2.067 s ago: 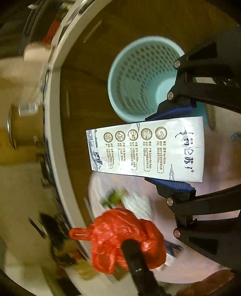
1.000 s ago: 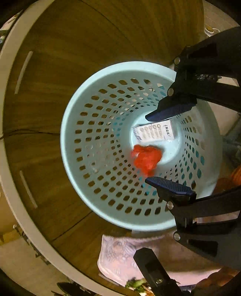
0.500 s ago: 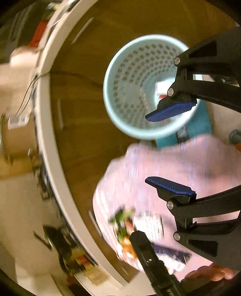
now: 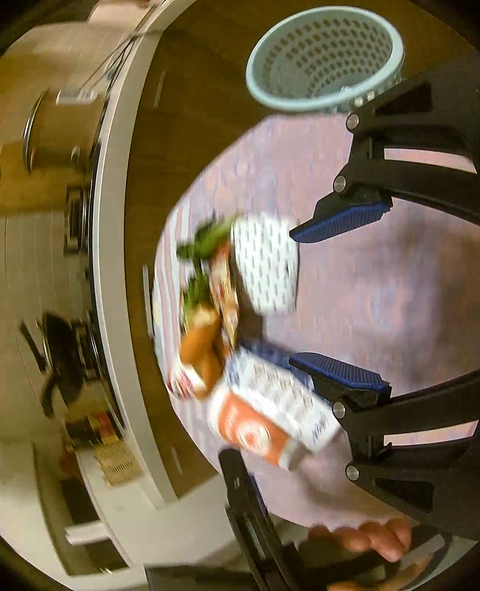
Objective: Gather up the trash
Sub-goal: 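Grasp the orange paper cup with the left tool, then lift the orange cup with the left tool while the right tool grasps another milk carton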
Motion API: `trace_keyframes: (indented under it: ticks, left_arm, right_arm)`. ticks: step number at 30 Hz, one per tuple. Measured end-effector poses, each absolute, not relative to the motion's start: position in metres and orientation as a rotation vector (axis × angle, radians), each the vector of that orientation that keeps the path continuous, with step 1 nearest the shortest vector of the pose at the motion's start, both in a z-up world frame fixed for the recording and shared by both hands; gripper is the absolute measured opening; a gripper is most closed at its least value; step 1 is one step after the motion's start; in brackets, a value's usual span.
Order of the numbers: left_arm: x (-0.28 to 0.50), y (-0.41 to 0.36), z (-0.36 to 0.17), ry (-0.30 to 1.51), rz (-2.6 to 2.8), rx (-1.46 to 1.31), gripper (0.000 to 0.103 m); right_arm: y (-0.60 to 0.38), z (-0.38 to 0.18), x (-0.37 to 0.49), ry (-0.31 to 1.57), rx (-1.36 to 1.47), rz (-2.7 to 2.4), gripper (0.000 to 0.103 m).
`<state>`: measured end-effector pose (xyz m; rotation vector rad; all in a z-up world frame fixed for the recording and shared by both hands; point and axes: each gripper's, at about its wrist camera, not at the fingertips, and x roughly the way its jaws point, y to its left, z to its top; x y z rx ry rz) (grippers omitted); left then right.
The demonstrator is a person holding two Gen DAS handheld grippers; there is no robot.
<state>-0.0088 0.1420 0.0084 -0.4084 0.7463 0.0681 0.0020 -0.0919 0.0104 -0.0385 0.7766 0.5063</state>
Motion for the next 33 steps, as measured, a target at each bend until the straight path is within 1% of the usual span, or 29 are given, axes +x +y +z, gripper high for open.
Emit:
trace_keyframes:
  ticks: [2,8,16,21,27,29,33]
  left_arm:
    - [-0.006,0.147,-0.001,0.774,0.047,-0.44,0.073]
    - [0.004,0.158,-0.027,0.833,0.027,-0.507,0.073]
    - [0.011,0.162,-0.042,0.863,0.014,-0.547,0.073]
    - [0.014,0.16,-0.045,0.87,0.012,-0.543,0.069]
    - [0.015,0.156,-0.046,0.872,0.001,-0.54,0.065]
    - [0.016,0.154,-0.046,0.872,-0.004,-0.535,0.061]
    - [0.017,0.15,-0.046,0.866,-0.004,-0.52,0.059]
  right_arm:
    - [-0.078,0.008,-0.004,0.778,-0.055,0.533,0.058]
    - [-0.043,-0.003,-0.021,0.795,-0.108,0.611,0.058]
    - [-0.017,-0.026,-0.026,0.847,-0.178,0.653,0.058]
    - [-0.025,-0.029,-0.021,0.849,-0.192,0.618,0.058]
    - [-0.068,-0.03,0.003,0.874,-0.129,0.494,0.058]
    - [-0.077,-0.027,0.007,0.877,-0.105,0.488,0.058]
    - [-0.069,-0.014,0.003,0.849,-0.083,0.554,0.059]
